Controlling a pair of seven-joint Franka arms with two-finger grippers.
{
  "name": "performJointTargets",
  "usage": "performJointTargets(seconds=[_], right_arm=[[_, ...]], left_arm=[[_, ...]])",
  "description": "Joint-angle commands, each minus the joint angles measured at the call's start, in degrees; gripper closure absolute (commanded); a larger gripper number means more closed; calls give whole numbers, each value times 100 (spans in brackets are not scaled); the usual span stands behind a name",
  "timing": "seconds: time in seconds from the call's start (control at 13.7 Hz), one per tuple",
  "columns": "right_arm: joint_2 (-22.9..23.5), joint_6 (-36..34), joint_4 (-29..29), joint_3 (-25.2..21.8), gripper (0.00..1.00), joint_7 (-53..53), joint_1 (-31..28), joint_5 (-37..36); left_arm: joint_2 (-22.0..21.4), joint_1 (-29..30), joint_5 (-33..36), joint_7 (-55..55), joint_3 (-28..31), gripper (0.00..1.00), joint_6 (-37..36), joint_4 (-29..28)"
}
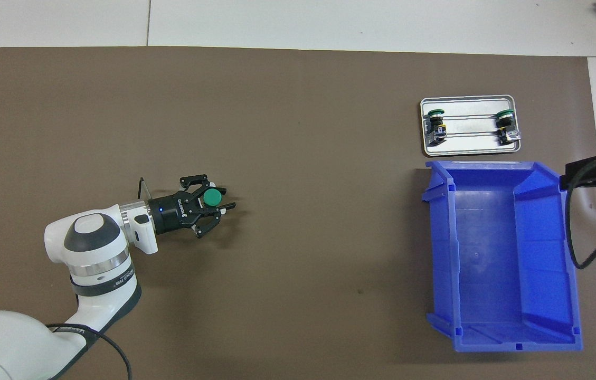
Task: Place and press button with both arms
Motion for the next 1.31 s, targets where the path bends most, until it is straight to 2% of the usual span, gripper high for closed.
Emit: performJointTargets(seconds=[0.0, 0.22, 0.37, 0.73, 0.88, 1.1, 1.24], right_arm=[[-114, 65, -140, 11, 0, 45, -11, -47], [-114, 65, -140, 11, 0, 45, -11, -38], [-114, 65, -140, 11, 0, 45, -11, -38], [-114, 65, -140, 11, 0, 45, -20, -38], [-114, 65, -140, 11, 0, 71, -11, -38], [-106, 65, -132, 11, 0, 71, -46, -29], [-106, 65, -132, 11, 0, 71, -64, -20]], left_arm=[[-166, 134, -78, 385, 24, 62, -133, -415], [-175, 195, -78, 473, 24, 62, -99, -459], [-167, 195, -78, 482, 24, 57, -54, -468], [-167, 178, -78, 473, 15, 29, -19, -459], [-167, 178, -78, 473, 15, 15, -19, -459], [-167, 169, -78, 464, 15, 6, -19, -459], [-167, 169, -78, 464, 15, 5, -19, -468]])
